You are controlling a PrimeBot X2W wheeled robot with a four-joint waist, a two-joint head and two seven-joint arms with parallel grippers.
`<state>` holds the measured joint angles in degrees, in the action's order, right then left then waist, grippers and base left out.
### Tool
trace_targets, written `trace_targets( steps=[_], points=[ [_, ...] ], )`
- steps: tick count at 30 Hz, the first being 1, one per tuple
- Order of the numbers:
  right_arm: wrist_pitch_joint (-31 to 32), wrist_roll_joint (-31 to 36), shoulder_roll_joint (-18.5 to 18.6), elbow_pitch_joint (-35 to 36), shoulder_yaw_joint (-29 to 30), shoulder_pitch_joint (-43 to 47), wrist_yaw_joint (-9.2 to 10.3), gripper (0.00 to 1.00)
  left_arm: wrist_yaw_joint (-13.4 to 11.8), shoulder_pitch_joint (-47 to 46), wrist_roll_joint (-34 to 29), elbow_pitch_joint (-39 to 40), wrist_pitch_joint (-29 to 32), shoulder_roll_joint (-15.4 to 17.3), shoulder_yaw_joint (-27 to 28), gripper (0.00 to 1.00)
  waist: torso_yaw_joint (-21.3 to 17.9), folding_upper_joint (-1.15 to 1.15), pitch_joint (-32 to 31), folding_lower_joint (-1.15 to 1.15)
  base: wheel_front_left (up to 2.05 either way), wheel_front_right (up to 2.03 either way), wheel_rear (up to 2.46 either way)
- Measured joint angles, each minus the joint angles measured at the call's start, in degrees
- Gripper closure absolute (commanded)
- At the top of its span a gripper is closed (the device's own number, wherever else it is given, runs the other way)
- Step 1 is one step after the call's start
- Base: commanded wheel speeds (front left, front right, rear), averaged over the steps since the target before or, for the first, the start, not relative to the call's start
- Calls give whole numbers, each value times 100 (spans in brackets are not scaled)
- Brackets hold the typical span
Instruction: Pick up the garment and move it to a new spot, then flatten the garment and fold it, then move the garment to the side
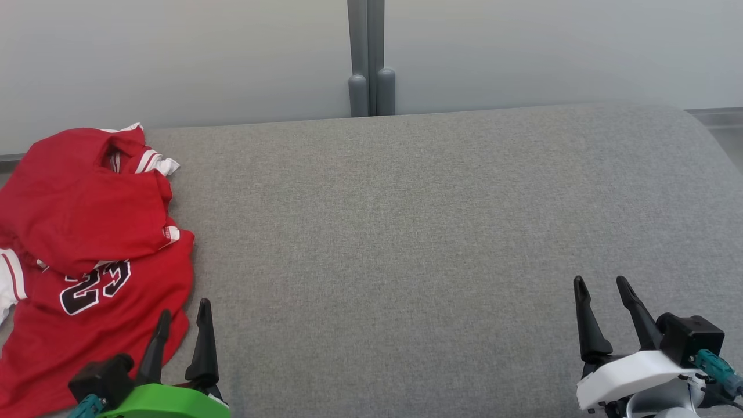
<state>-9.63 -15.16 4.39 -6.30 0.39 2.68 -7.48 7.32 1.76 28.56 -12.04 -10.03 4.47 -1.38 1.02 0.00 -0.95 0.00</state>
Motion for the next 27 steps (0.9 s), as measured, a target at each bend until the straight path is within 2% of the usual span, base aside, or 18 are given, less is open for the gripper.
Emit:
trace_targets(
  steps=[27],
  points=[
    [-345, 1123, -2, 60, -9, 104, -1, 0, 7, 120, -1114, -69, -322, 99, -127, 0, 29, 0, -10, 0, 0, 0, 0]
  ],
)
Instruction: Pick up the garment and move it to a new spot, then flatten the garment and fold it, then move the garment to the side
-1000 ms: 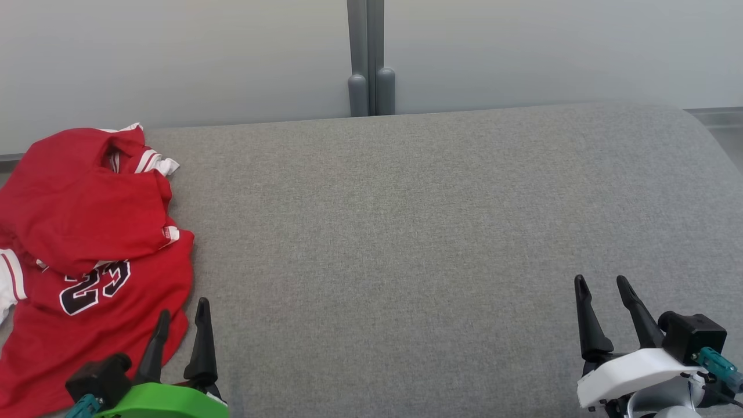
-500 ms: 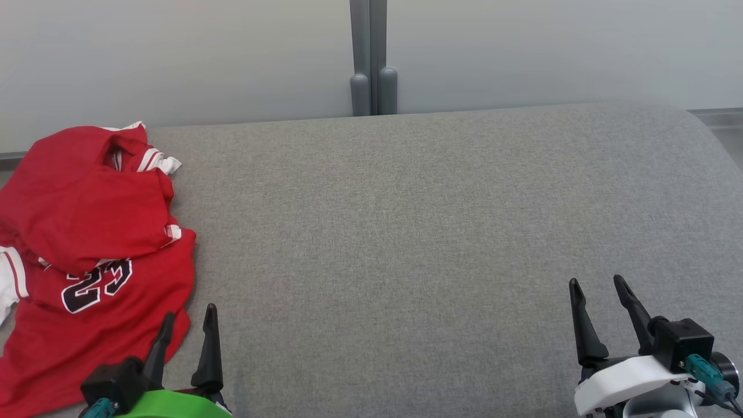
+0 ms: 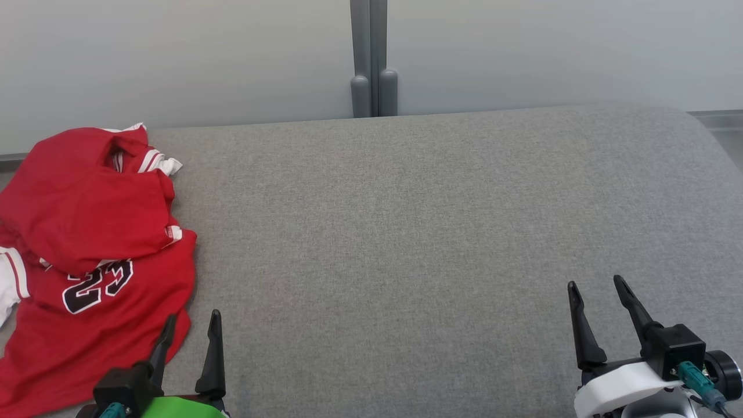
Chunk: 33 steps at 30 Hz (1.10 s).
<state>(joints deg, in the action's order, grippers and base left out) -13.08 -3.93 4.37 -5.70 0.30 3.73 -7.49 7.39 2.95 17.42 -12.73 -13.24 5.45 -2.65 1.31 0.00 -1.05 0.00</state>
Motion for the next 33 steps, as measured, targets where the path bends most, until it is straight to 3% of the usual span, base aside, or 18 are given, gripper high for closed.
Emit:
trace_targets(
  steps=[18, 33],
  points=[
    [-191, 694, -20, -10, 21, 136, 0, 0, 15, 77, -649, -35, -177, 48, -51, 0, 41, 0, -97, 0, 0, 0, 0],
    [-192, 697, -46, -23, 24, 153, -1, 0, 15, 90, -647, -38, -180, 63, -42, 0, 47, 0, -91, 0, 0, 0, 0]
  ],
)
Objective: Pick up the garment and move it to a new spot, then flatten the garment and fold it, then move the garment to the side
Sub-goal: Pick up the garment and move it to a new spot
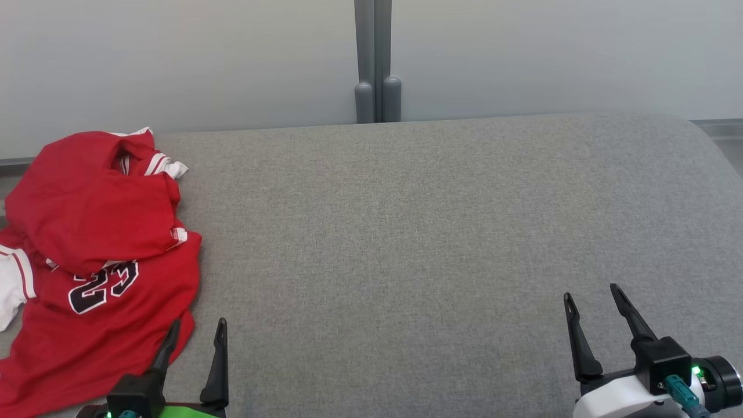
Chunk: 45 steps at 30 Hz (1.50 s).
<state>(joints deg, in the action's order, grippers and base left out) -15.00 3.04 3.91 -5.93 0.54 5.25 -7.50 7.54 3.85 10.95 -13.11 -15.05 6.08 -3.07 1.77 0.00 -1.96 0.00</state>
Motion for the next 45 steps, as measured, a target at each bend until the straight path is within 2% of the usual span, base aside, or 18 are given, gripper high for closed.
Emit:
trace_targets(
  steps=[8, 16, 21, 28, 30, 35, 40, 45],
  points=[
    [0, -8, -5, 7, 0, 5, 0, 0, 0, 4, 0, -1, -1, 10, -20, 0, 49, 0, 10, 0, 0, 0, 0],
    [-1, -7, -8, 35, -52, 5, 0, 0, 0, -7, -2, -9, -1, 11, -35, 0, 325, 0, 19, 0, 0, 0, 0],
    [-4, -11, -11, 44, -170, 2, 0, 0, 0, -24, -18, -25, -9, 1, -41, 0, 687, 0, 15, 0, 0, 0, 0],
    [-4, -33, -20, 5, -464, -46, 0, 0, 0, 52, -42, -46, -9, -10, 155, 0, 1439, 0, -19, 0, 0, 0, 0],
    [-4, -38, 2, -37, -646, -120, -1, 0, 0, 159, -48, -31, -9, -7, 318, 0, 1798, 0, -38, 0, 0, 0, 0],
    [-4, -77, 71, -114, -929, -366, -2, 0, 0, 337, -42, 156, -9, -67, 683, 0, 2312, 0, -47, 0, 0, 0, 0],
    [-4, -135, 116, -154, -1036, -463, -2, 0, 0, 409, -62, 237, -9, -136, 870, 0, 2616, 0, -8, 0, 0, 0, 0],
    [-4, -142, 191, -136, -1028, -405, -1, 0, 0, 142, -24, -54, -10, -166, 589, 0, 2689, 0, 86, 0, 0, 0, 0]
  ],
)
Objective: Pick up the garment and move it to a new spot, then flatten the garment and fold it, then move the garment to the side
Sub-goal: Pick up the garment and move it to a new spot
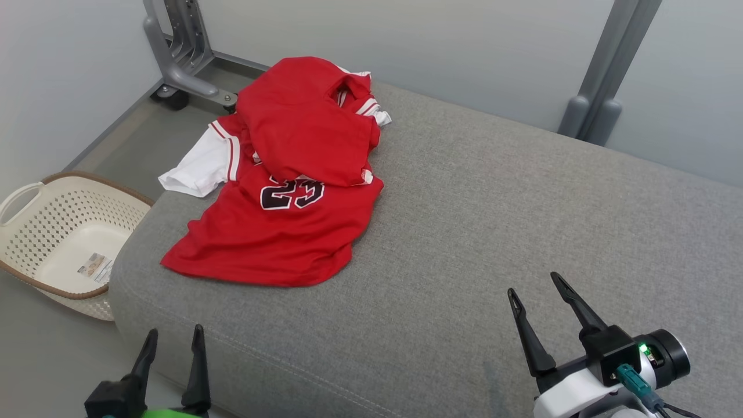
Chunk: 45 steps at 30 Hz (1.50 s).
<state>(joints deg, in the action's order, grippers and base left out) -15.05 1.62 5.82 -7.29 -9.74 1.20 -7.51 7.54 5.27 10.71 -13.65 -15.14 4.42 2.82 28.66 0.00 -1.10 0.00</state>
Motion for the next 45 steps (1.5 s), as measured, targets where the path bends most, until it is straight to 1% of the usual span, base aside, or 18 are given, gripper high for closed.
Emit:
trace_targets(
  steps=[3, 7, 9, 15, 20, 23, 25, 26, 27, 28, 29, 30, 34, 37, 40, 42, 43, 45],
  points=[
    [0, 45, 125, 47, -44, -51, -1, 0, 0, -522, 169, -598, 56, 9, -203, 0, -10, 0, 128, 0, 0, 0, 0],
    [0, 126, 378, 116, -92, -365, -1, 0, 0, -1627, 487, -1358, 435, 63, -412, 0, -49, 0, 414, 0, 0, 0, 0],
    [0, 162, 475, 138, -109, -499, -1, 0, 0, -2170, 645, -1739, 654, 137, -576, 0, -84, 0, 599, 0, 0, 0, 0],
    [0, 241, 668, 182, -115, -812, -1, 0, 0, -3539, 1159, -2782, 993, 365, -1078, 0, -297, 0, 1295, 0, 0, 0, 0],
    [-1, 297, 708, 230, -105, -1039, -1, 0, 1, -4150, 1760, -3583, 1363, 567, -1503, 0, -565, 0, 1892, -1, 0, 0, 0],
    [0, 315, 694, 246, -101, -1107, -1, 0, 1, -4307, 2011, -3994, 1614, 697, -1792, 0, -751, 0, 2194, -1, 0, 0, 0],
    [0, 316, 667, 246, -83, -1119, -1, 0, 1, -4365, 2176, -4159, 1641, 798, -1939, 0, -902, 0, 2334, -1, 0, 0, 0],
    [-1, 316, 651, 246, -71, -1122, -1, 0, 1, -4406, 2254, -4220, 1667, 883, -1995, 9, -982, 0, 2391, -1, 0, 0, 0],
    [-1, 315, 637, 245, -60, -1122, -1, 0, 1, -4448, 2356, -4276, 1692, 926, -2041, 53, -1061, 0, 2438, -1, 0, 0, 0],
    [0, 315, 622, 240, -34, -1120, -1, 0, 0, -4461, 2484, -4296, 1712, 972, -2108, 71, -1139, 0, 2477, 0, 0, 0, 0],
    [-1, 314, 614, 238, -11, -1118, -1, 0, -9, -4469, 2584, -4307, 1744, 1012, -2162, 93, -1209, -1, 2508, 0, 0, 0, 0],
    [-1, 312, 608, 236, 22, -1103, -1, 0, -22, -4469, 2682, -4302, 1758, 1063, -2229, 100, -1271, -1, 2532, 0, 0, 0, 0],
    [0, 277, 557, 207, 103, -1016, -1, 0, -48, -4428, 3141, -4143, 1825, 1200, -2505, 100, -1411, -1, 2510, 0, 0, 0, 0],
    [-1, 230, 459, 191, 104, -974, -1, 0, -49, -4269, 3414, -3807, 1805, 1339, -2718, 100, -1439, 0, 2392, 0, 0, 0, 0],
    [0, 174, 352, 136, 99, -893, -1, 0, -41, -4016, 3667, -3253, 1761, 1495, -2922, 100, -1438, 0, 2213, 0, 0, 0, 0],
    [0, 141, 254, 105, 87, -808, -1, 0, -14, -3858, 3764, -2739, 1769, 1635, -3064, 100, -1420, 0, 2060, 0, 0, 0, 0],
    [0, 122, 218, 81, 81, -761, -1, 0, -8, -3821, 3806, -2473, 1808, 1748, -3093, 100, -1407, 0, 1977, 0, 0, 0, 0],
    [-1, 80, 147, 54, 67, -690, -1, 0, 1, -3777, 3820, -1864, 1915, 2089, -3126, 100, -1385, 0, 1810, 0, 0, 0, 0]
  ],
)
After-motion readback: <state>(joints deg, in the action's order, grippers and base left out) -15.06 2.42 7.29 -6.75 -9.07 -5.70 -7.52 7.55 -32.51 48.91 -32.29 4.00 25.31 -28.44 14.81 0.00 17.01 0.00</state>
